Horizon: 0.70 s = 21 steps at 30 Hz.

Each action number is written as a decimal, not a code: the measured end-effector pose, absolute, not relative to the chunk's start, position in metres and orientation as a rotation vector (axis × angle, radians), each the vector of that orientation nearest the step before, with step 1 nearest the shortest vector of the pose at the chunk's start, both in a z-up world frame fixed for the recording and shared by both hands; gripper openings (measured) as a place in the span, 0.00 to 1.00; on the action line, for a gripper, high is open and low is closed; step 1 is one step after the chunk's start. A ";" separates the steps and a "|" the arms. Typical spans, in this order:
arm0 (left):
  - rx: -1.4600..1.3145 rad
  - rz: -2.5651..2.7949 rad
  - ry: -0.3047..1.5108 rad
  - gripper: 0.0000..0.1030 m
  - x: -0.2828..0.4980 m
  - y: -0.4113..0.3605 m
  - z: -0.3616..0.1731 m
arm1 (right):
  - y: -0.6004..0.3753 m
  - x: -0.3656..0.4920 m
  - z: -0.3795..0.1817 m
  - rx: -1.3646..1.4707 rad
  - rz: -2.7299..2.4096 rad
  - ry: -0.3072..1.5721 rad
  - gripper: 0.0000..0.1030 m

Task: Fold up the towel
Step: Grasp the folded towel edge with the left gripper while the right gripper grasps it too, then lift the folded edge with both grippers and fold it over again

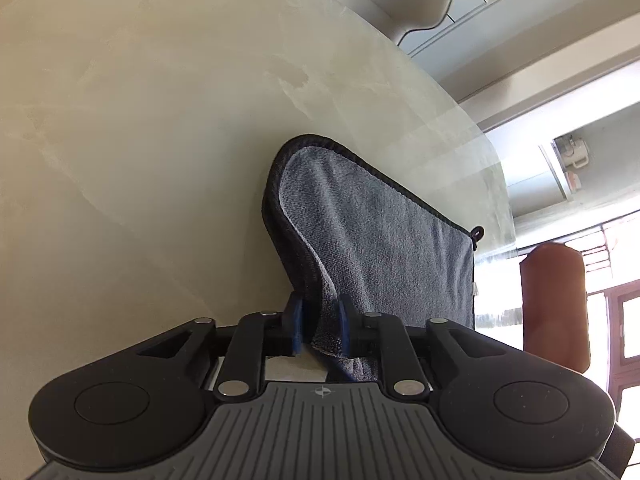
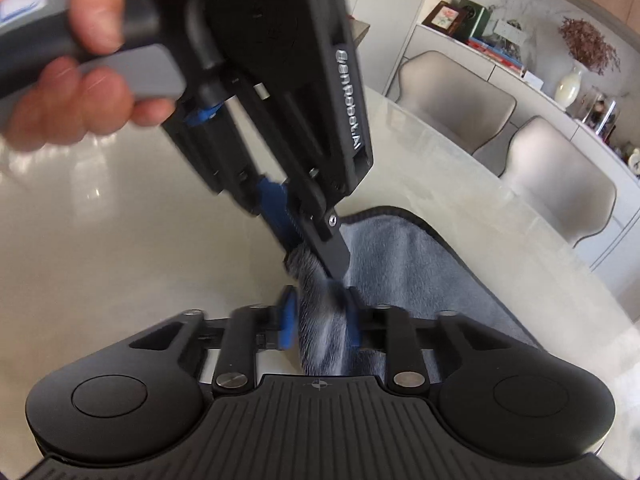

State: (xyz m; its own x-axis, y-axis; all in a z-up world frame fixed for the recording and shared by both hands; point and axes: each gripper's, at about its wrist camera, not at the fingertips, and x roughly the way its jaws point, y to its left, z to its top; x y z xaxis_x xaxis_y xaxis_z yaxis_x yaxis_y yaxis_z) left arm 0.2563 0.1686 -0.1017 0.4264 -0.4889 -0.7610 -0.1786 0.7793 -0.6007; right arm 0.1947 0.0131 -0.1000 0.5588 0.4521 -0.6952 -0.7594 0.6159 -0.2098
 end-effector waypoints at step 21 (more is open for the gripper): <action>-0.978 -0.182 1.138 0.62 0.309 0.191 -0.141 | -0.027 0.220 -0.072 -0.276 0.761 0.690 0.07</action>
State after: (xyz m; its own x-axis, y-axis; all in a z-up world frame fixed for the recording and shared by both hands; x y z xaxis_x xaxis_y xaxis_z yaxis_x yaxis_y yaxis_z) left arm 0.3094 0.1913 -0.1413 0.4533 -0.5786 -0.6781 -0.3379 0.5924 -0.7314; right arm 0.2205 -0.0270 -0.0722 0.5198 0.5392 -0.6626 -0.7121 0.7019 0.0126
